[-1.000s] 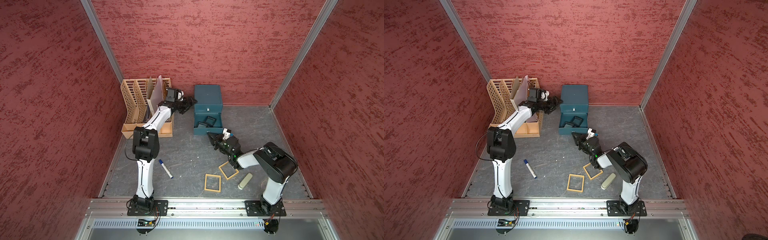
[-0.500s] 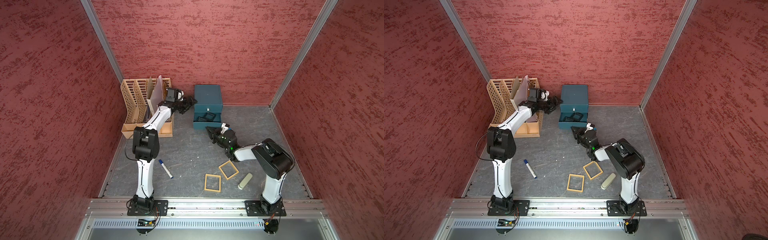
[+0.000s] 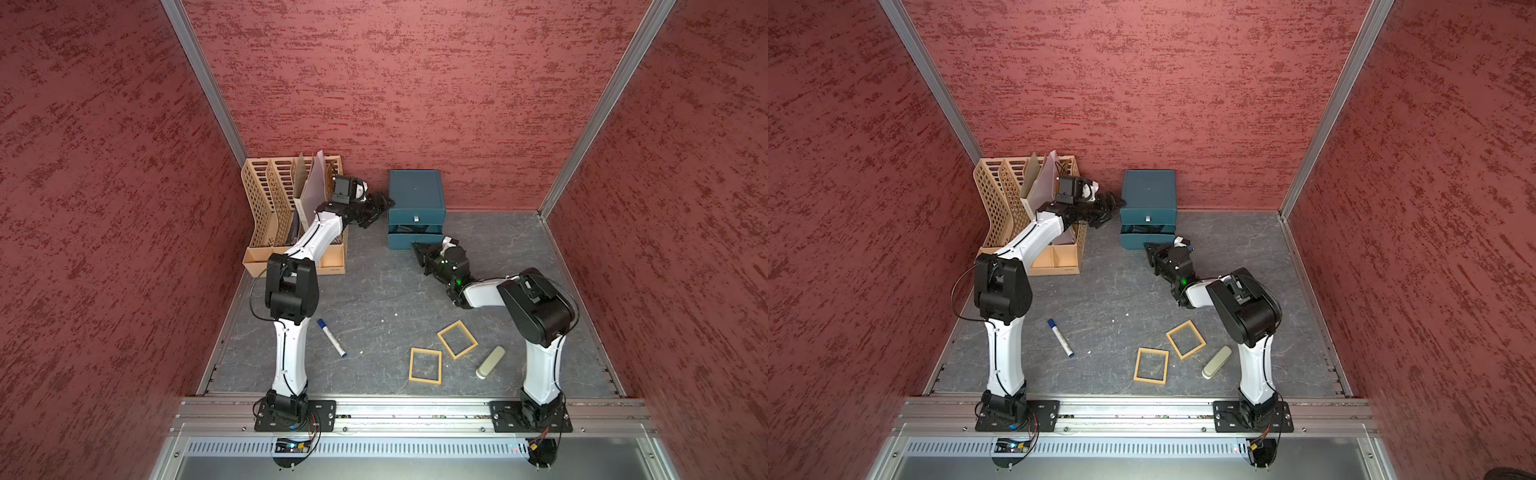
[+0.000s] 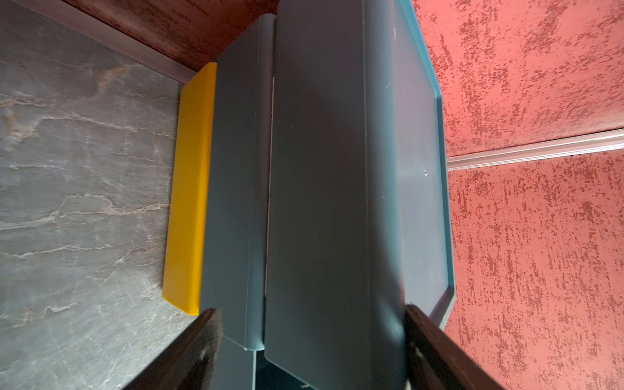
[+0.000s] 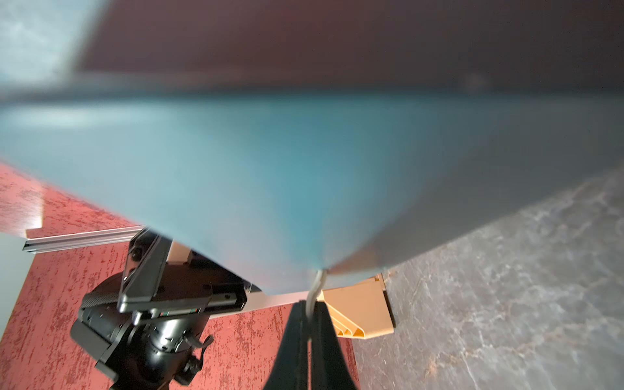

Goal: Place the brooch boxes into the drawer by color
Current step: Close the drawer in the storage box.

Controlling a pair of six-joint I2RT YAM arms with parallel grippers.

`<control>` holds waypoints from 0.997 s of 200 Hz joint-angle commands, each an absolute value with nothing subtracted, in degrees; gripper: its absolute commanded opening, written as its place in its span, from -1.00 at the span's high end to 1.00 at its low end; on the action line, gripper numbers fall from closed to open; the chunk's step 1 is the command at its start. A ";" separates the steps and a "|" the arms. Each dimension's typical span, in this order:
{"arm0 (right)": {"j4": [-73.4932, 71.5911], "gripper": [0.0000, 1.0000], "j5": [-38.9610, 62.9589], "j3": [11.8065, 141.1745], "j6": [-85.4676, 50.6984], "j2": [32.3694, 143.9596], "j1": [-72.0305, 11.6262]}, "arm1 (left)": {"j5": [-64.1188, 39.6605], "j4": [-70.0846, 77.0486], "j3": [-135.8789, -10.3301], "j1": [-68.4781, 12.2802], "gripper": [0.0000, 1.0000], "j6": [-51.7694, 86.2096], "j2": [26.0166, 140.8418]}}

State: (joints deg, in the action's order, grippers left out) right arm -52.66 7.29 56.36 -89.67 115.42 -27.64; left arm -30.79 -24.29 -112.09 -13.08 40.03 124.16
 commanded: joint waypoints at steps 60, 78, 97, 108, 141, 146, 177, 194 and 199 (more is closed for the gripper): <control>-49.27 1.00 7.16 63.39 -90.79 119.55 -25.56 | -28.46 -30.41 -111.45 -13.98 -0.71 37.89 124.89; -48.57 1.00 6.90 64.07 -91.04 120.13 -25.40 | -28.40 -30.32 -111.45 -13.97 -0.71 37.88 124.89; -48.47 1.00 6.72 64.41 -91.49 120.71 -25.09 | -28.39 -30.23 -111.36 -14.06 -0.71 38.01 124.80; -48.30 1.00 6.69 64.79 -91.49 120.98 -25.05 | -28.45 -30.23 -111.36 -14.11 -0.71 37.97 124.73; -48.08 1.00 6.68 66.89 -91.85 122.41 -24.68 | -28.34 -30.41 -111.27 -14.24 -0.71 38.07 124.80; -47.87 1.00 6.64 67.17 -91.93 122.58 -24.61 | -28.31 -30.49 -111.27 -14.24 -0.71 38.04 124.80; -46.70 1.00 6.09 68.53 -92.44 123.13 -24.52 | -28.23 -30.50 -111.27 -14.41 -0.70 38.09 124.72; -46.25 1.00 5.98 69.14 -92.81 123.51 -24.48 | -28.24 -30.41 -111.35 -14.41 -0.70 38.20 124.63; -46.10 1.00 6.02 69.38 -92.79 123.66 -24.51 | -28.28 -30.45 -111.43 -14.46 -0.70 38.20 124.63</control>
